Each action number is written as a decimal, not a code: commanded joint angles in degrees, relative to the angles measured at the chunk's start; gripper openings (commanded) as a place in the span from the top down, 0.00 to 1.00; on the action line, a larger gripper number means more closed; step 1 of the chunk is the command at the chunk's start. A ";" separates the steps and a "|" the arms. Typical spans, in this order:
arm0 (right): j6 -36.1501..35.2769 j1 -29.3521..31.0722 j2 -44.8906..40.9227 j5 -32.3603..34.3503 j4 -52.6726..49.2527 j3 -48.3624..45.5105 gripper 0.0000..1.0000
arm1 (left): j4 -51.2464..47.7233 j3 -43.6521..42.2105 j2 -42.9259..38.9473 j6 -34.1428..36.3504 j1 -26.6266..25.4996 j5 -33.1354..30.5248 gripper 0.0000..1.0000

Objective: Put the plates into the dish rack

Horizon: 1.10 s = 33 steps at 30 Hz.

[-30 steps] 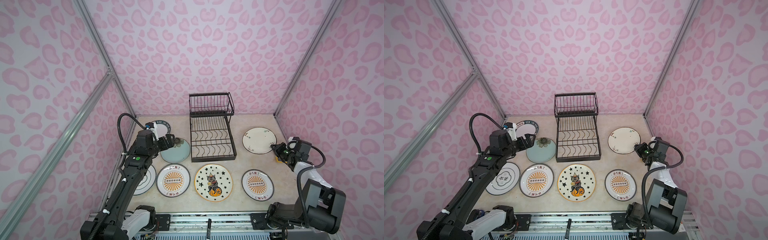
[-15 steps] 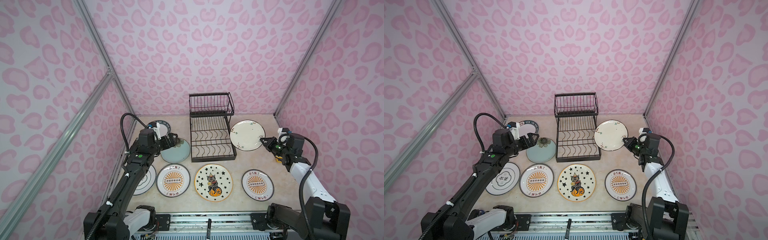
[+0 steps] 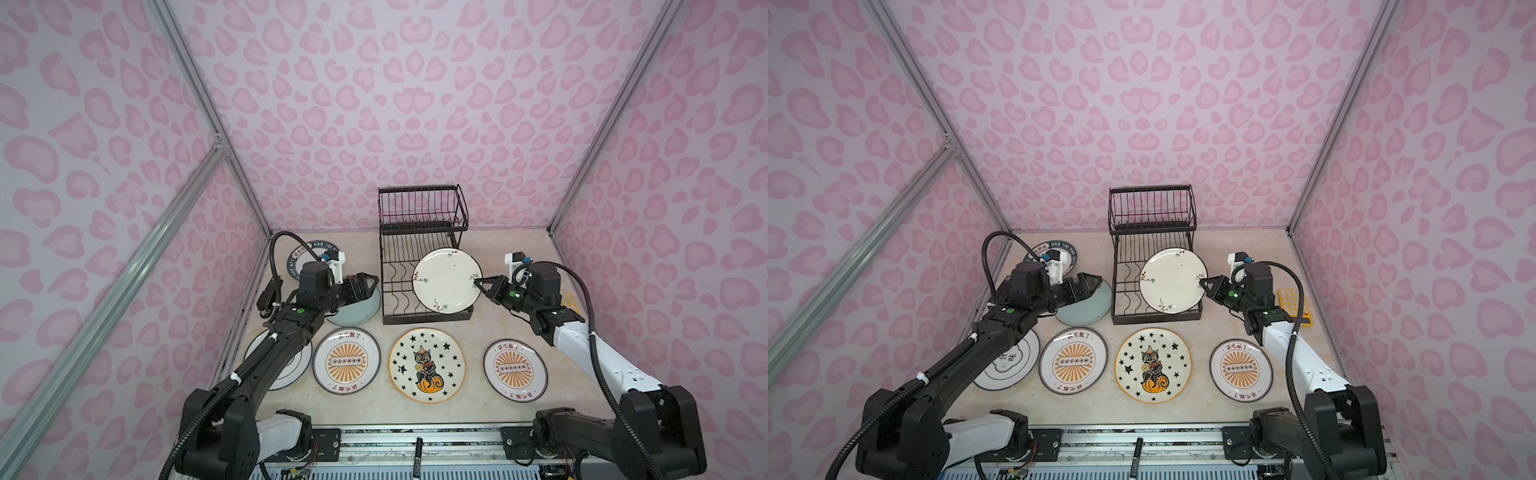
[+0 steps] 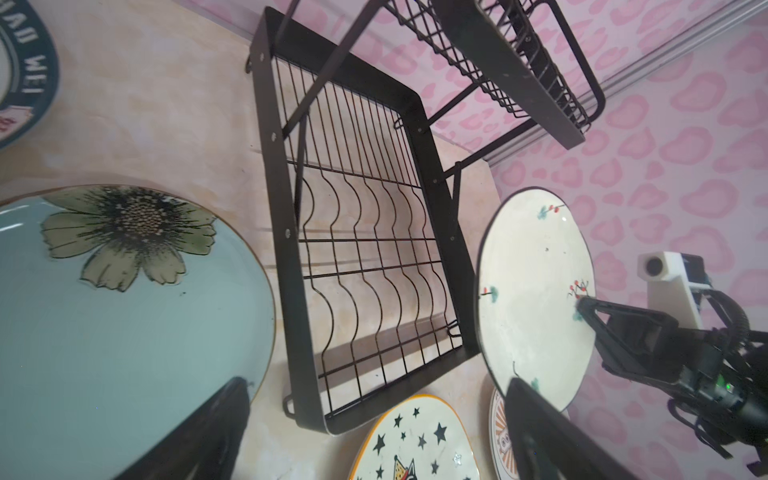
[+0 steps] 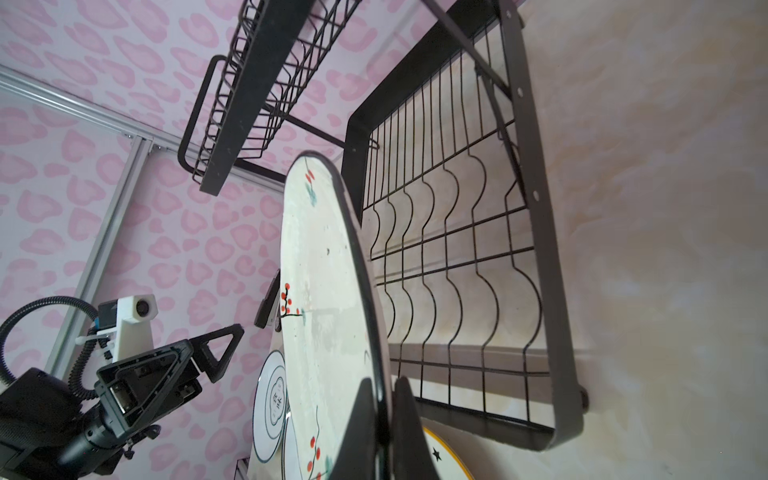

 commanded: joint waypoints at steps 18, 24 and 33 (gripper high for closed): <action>8.12 9.80 8.14 -1.96 22.77 -0.58 1.00 | 13.28 1.62 8.87 -5.68 -6.99 5.15 0.20; 8.61 10.64 8.89 -2.12 23.74 -0.55 1.00 | 15.31 1.22 9.32 -6.82 -7.17 6.10 0.32; 9.47 11.02 9.79 -2.84 25.07 -0.62 1.00 | 15.15 1.96 9.63 -6.87 -7.27 5.78 0.51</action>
